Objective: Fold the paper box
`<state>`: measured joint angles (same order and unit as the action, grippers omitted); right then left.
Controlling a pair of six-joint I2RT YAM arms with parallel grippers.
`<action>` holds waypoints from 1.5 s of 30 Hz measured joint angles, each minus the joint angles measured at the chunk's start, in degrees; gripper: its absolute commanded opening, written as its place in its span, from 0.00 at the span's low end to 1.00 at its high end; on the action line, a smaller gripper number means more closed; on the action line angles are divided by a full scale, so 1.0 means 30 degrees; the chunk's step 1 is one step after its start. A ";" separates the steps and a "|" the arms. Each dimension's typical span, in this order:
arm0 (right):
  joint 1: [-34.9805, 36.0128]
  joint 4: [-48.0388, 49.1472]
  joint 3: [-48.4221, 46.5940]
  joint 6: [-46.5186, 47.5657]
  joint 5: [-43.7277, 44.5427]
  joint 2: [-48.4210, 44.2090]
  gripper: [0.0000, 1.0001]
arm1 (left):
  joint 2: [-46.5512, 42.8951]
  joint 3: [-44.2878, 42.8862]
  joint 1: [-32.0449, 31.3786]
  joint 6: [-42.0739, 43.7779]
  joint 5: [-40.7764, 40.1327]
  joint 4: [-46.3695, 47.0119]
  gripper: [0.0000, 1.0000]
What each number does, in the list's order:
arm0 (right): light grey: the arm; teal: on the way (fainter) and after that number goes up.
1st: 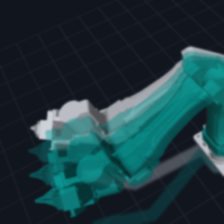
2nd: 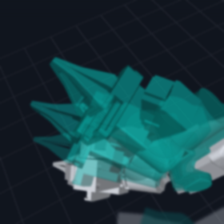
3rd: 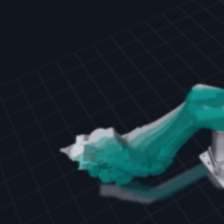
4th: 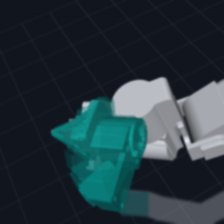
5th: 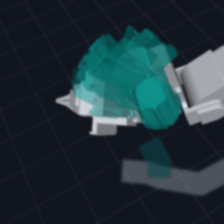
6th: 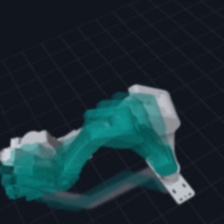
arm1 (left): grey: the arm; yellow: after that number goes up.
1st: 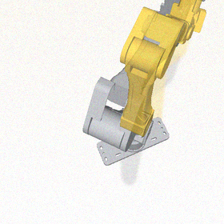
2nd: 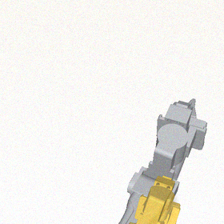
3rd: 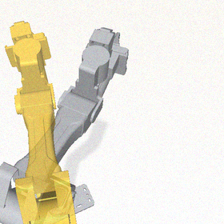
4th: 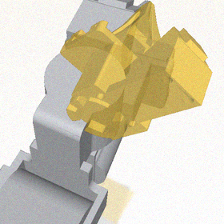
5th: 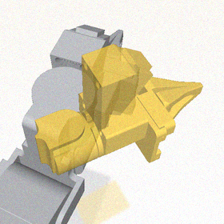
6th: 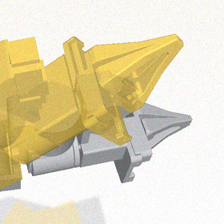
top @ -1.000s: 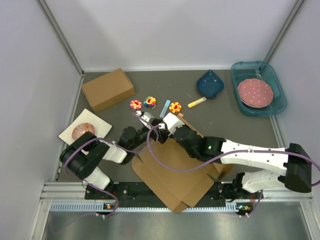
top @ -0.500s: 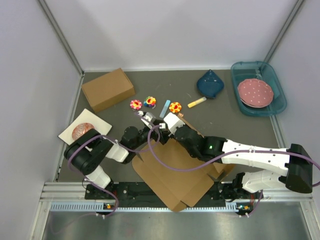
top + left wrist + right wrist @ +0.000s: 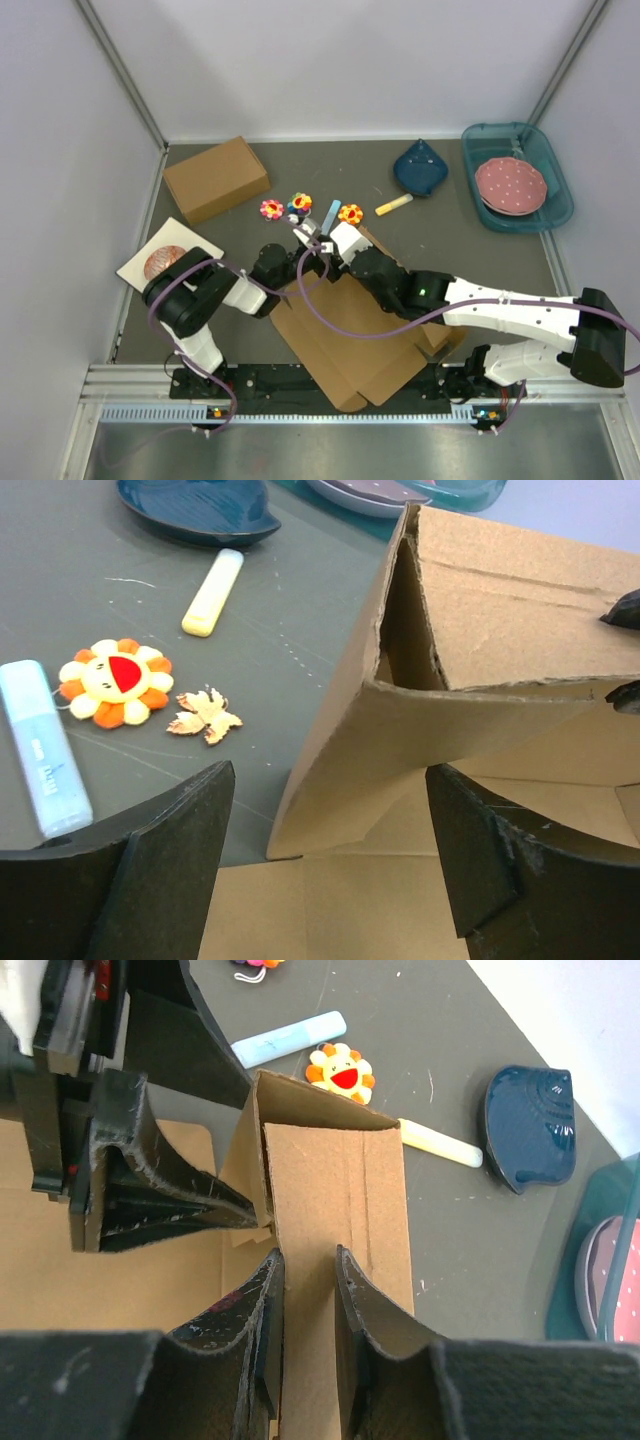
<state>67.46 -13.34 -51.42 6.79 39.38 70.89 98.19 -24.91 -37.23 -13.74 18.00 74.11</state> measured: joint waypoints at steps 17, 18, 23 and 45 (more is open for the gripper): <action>-0.0277 0.0299 0.0073 -0.0131 -0.0583 -0.0058 0.14 | 0.0678 -0.0627 0.0051 0.0947 0.0969 -0.0430 0.79; -0.0306 0.0415 0.0131 -0.0182 -0.0750 -0.0146 0.14 | 0.0648 -0.0619 0.0051 0.0911 0.0787 -0.0612 0.86; -0.0525 0.0459 0.0146 -0.0299 -0.1639 -0.0452 0.14 | 0.0372 -0.0372 0.0204 0.0474 -0.0211 -0.0940 0.99; -0.3497 0.1698 0.1042 -0.0801 -0.4415 -0.1173 0.13 | -0.1304 -0.0707 0.0233 0.0641 0.0240 -0.1049 0.99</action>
<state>56.97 -8.25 -48.29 4.38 26.13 67.37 94.28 -27.03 -36.53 -11.81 18.72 70.96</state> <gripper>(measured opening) 0.216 0.987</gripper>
